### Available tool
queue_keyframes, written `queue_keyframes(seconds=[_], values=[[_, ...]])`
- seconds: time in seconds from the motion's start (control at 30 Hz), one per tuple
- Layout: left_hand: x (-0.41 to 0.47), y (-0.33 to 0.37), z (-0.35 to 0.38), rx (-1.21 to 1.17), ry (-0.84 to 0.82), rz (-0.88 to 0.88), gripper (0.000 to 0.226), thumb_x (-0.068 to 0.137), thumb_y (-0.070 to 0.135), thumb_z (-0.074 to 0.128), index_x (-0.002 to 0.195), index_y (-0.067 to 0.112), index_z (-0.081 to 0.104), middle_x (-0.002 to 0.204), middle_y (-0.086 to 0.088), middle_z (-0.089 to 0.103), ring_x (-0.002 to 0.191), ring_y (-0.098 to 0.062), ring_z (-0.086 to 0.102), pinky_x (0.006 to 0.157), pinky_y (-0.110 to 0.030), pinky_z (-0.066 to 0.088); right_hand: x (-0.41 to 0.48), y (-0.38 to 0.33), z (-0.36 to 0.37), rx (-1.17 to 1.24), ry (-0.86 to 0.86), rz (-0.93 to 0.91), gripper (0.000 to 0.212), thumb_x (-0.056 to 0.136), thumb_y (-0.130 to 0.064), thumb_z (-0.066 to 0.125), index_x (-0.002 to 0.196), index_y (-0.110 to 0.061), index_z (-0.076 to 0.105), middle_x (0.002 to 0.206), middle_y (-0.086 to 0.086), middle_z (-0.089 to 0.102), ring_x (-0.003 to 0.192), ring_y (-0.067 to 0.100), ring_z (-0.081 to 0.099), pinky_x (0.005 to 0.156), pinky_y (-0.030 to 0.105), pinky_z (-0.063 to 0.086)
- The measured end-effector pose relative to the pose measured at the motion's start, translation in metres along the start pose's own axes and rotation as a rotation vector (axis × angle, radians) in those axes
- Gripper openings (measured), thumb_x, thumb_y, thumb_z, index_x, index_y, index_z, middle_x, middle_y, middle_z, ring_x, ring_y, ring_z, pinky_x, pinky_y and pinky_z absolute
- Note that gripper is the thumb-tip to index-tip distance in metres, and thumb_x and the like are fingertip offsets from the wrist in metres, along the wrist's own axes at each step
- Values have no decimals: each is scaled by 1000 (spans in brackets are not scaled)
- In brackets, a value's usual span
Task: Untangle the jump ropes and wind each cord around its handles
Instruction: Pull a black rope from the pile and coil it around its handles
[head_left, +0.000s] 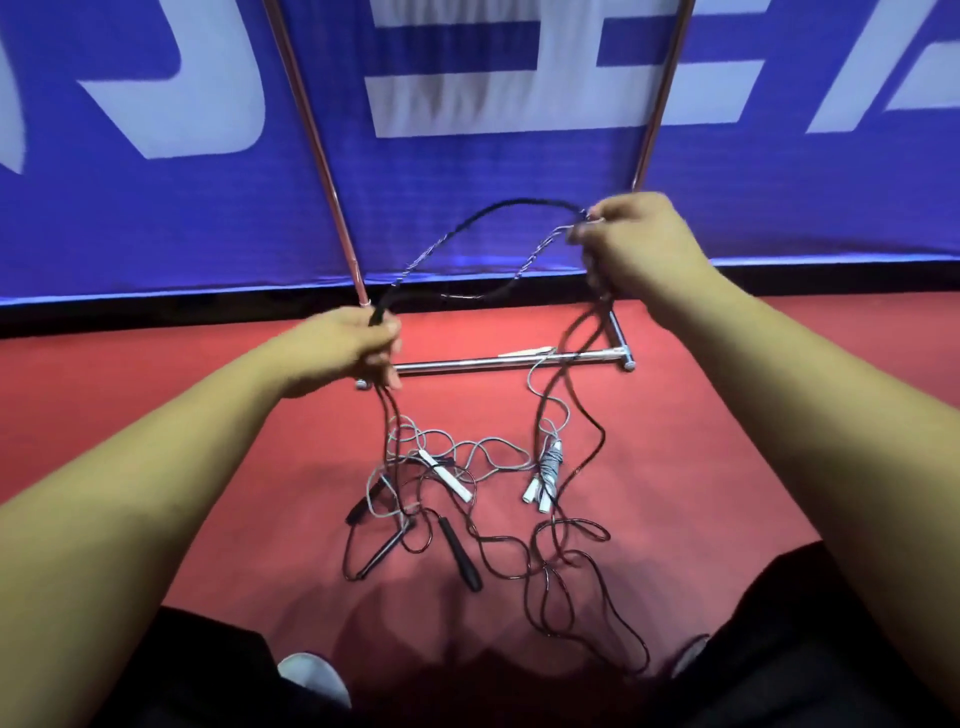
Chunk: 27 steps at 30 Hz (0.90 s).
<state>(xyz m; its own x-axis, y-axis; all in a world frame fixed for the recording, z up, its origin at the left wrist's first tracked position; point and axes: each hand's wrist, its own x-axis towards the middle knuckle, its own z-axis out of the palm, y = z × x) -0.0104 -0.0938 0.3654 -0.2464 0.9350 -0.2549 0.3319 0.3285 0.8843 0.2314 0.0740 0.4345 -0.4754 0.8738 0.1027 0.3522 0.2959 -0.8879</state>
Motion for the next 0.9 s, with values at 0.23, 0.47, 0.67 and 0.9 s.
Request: queue_keyframes(seconds=[0.23, 0.47, 0.67, 0.9], values=[[-15, 48, 20, 367, 28, 142, 17, 91, 18, 62, 75, 21, 60, 60, -10, 44, 55, -20, 40, 55, -32, 37, -37, -7, 33, -370, -602, -54, 83, 80, -35, 77, 149, -22, 33, 139, 4, 53, 123, 16, 53, 103, 30, 42], [-14, 42, 15, 281, 33, 212, 6, 82, 21, 67, 85, 17, 62, 62, -3, 61, 57, -17, 52, 62, -39, 46, -45, -9, 62, 172, -655, -46, 22, 100, -13, 50, 83, -1, 56, 62, 8, 49, 56, 20, 54, 58, 25, 48], [-4, -10, 6, 463, -268, -28, 14, 96, 19, 61, 89, 13, 72, 76, 1, 74, 76, -7, 66, 85, -29, 47, -19, -32, 26, 753, -302, -82, 30, 103, -18, 41, 76, -11, 51, 55, -4, 39, 43, 10, 31, 44, 20, 25], [-7, 2, 13, 111, -101, -5, 34, 104, 26, 40, 80, 6, 55, 60, -4, 47, 69, -22, 67, 74, -32, 56, 0, 10, -1, -375, -128, 43, 23, 86, -22, 60, 98, -2, 60, 85, 12, 57, 71, 24, 57, 64, 32, 48]])
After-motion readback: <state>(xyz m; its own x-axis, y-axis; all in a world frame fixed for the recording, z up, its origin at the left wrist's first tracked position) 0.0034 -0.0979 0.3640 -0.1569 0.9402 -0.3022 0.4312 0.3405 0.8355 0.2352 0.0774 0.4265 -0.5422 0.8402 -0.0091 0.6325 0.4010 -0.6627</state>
